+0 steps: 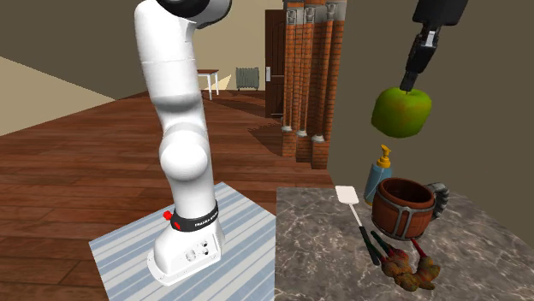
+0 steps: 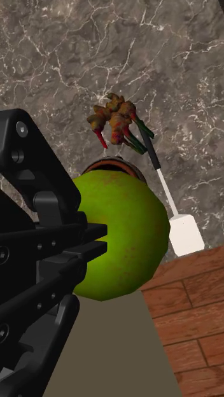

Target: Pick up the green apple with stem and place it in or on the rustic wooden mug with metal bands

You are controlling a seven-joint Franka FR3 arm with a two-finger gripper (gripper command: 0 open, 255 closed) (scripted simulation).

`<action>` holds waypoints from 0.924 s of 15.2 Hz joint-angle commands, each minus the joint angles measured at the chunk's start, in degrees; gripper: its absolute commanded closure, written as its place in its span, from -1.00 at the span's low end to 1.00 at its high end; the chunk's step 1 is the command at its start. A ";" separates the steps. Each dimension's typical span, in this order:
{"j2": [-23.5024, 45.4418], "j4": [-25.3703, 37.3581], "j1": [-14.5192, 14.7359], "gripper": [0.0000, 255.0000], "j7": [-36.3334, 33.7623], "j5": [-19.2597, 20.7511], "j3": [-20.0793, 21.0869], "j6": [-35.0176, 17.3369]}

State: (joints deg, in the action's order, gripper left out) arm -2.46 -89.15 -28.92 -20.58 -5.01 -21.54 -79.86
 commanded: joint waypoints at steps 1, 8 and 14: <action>6.00 7.98 -1.12 1.00 2.21 -1.97 -1.40 2.61; 14.56 16.87 -3.86 1.00 5.21 -5.16 -2.60 3.96; 12.44 9.34 -2.93 1.00 5.24 -4.20 -2.38 -1.64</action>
State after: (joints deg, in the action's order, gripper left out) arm 10.64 -77.96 -32.08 -15.34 -9.49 -23.96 -80.20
